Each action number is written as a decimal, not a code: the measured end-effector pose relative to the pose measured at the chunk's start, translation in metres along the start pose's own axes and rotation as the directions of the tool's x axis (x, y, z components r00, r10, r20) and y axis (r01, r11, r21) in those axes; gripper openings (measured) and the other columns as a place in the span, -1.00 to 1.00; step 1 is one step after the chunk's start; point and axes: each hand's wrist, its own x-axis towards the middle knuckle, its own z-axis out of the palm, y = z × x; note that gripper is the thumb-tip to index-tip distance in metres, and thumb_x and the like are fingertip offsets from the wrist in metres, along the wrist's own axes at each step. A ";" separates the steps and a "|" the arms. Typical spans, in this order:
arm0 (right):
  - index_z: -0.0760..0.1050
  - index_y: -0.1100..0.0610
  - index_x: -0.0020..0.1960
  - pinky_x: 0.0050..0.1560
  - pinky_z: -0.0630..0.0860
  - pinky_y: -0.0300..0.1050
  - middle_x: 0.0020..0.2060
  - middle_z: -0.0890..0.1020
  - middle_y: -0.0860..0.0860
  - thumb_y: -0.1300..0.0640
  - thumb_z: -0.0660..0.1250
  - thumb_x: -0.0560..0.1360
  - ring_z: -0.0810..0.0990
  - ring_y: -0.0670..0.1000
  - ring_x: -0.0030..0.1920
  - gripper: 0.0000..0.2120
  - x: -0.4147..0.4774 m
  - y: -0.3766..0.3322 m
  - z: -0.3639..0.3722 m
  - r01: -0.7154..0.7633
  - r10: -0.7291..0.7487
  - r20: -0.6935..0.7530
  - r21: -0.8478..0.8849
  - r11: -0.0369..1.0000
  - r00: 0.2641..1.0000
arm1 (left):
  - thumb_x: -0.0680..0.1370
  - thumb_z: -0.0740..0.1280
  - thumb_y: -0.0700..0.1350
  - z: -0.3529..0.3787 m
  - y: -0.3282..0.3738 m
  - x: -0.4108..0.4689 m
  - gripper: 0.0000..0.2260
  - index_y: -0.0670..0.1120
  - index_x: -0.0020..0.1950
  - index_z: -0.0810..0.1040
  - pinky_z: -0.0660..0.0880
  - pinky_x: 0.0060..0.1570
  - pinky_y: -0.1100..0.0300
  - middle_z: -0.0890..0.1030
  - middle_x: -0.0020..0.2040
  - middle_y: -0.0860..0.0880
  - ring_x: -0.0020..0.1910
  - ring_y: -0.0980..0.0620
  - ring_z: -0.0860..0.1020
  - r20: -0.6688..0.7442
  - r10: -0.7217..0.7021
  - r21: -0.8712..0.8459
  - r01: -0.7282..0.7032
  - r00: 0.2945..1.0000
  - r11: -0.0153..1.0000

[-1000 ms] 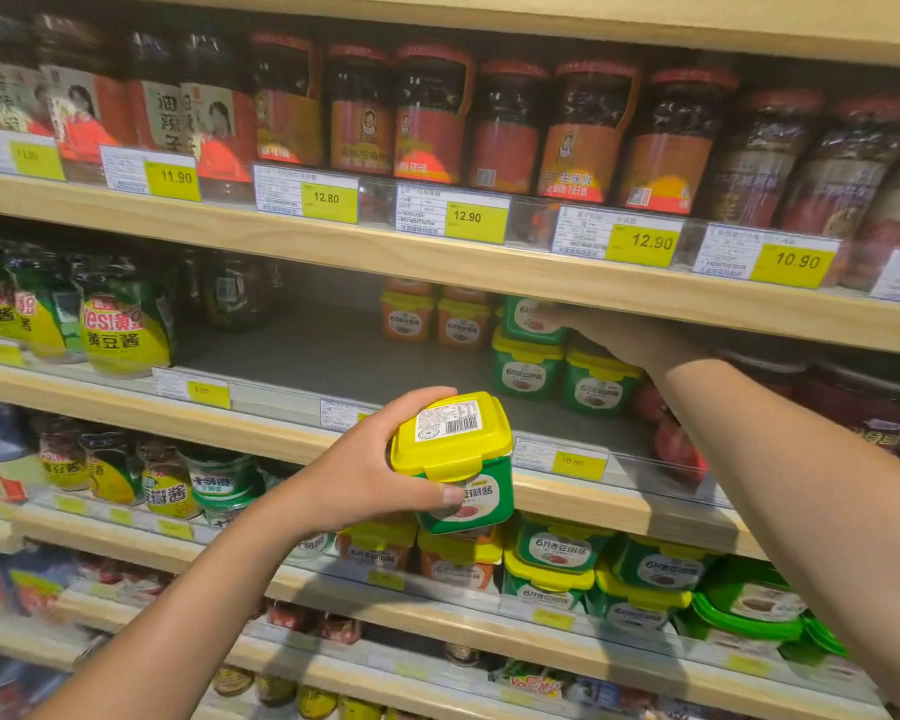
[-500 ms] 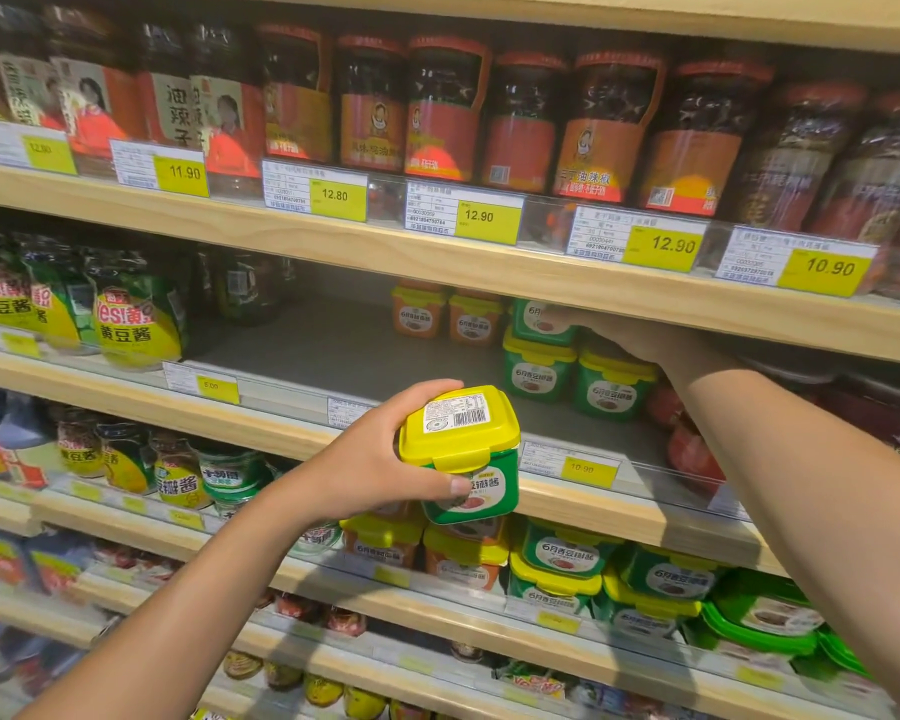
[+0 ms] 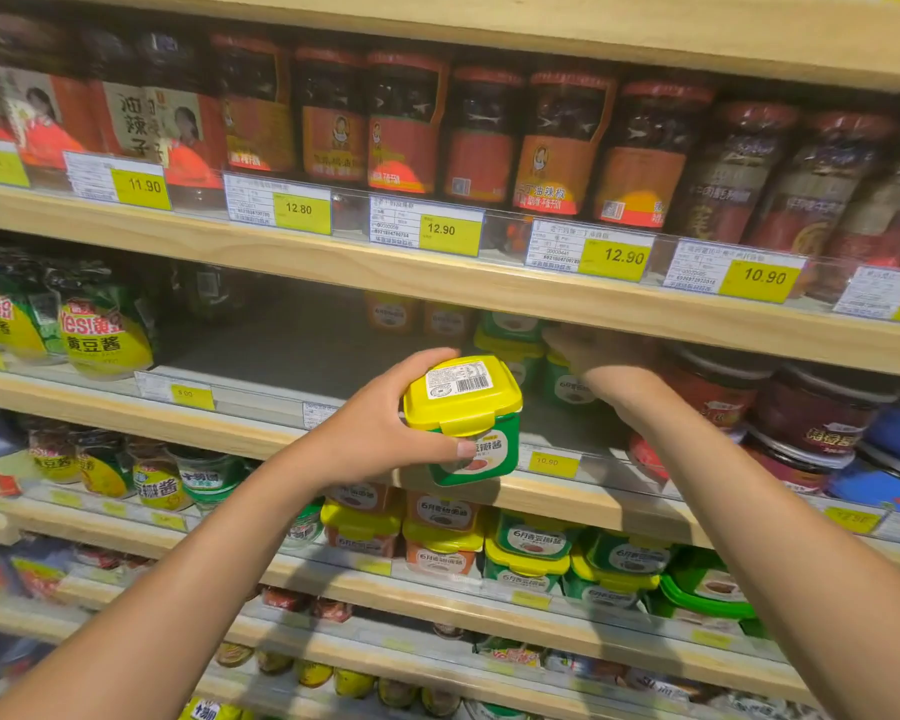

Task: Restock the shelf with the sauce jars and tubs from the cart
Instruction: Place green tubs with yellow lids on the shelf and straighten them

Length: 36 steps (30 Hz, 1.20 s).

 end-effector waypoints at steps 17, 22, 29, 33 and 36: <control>0.56 0.01 0.07 0.30 0.49 0.15 0.06 0.67 0.01 0.17 0.26 0.37 0.62 0.07 0.15 -0.70 -0.057 0.057 0.012 0.225 -0.191 -0.120 0.589 0.776 0.974 | 0.37 0.55 0.24 0.098 0.028 0.076 -0.50 -0.09 -0.14 0.39 0.30 -0.37 0.17 0.42 -0.21 0.03 -0.28 0.12 0.40 -0.315 -0.144 0.154 0.200 0.938 0.968; 0.39 0.01 -0.07 0.26 0.46 0.19 -0.14 0.52 -0.09 0.15 0.27 0.32 0.51 -0.03 -0.05 -0.81 -0.056 0.054 0.012 0.237 -0.142 -0.204 0.590 0.772 0.969 | 0.39 0.55 0.20 0.114 0.026 0.088 -0.47 -0.09 -0.39 0.31 0.15 -0.54 0.26 0.27 -0.45 0.04 -0.51 0.10 0.24 -0.378 -0.117 0.111 0.170 0.918 0.979; 0.28 0.08 -0.07 -0.28 0.30 -0.11 -0.16 0.41 0.00 0.24 0.26 0.51 0.40 -0.06 -0.20 -0.84 -0.046 0.044 0.012 0.201 -0.107 -0.246 0.393 0.897 0.963 | 0.50 0.48 -0.08 0.123 0.029 0.098 -0.74 -0.16 -0.27 0.48 0.35 -0.43 0.22 0.47 -0.41 -0.02 -0.39 -0.04 0.48 -0.404 -0.175 0.029 0.204 0.898 0.979; 0.28 0.09 -0.15 -0.28 0.29 -0.10 -0.14 0.33 -0.02 0.16 0.29 0.50 0.37 -0.04 -0.21 -0.83 -0.039 0.040 0.014 0.156 -0.077 -0.293 0.259 0.953 0.953 | 0.55 0.37 -0.16 0.124 0.029 0.100 -0.76 -0.18 -0.25 0.41 0.36 -0.38 0.17 0.43 -0.41 -0.01 -0.34 -0.09 0.48 -0.348 -0.229 0.006 0.247 0.909 0.969; 0.25 0.12 -0.24 -0.33 0.22 -0.09 -0.25 0.30 -0.02 0.20 0.29 0.49 0.30 -0.04 -0.31 -0.77 -0.034 0.032 0.012 0.152 -0.053 -0.318 0.292 0.944 0.946 | 0.57 0.29 -0.22 0.124 0.027 0.102 -0.66 -0.21 -0.35 0.24 0.18 -0.42 0.15 0.27 -0.46 0.00 -0.44 -0.03 0.29 -0.311 -0.262 0.019 0.282 0.913 0.959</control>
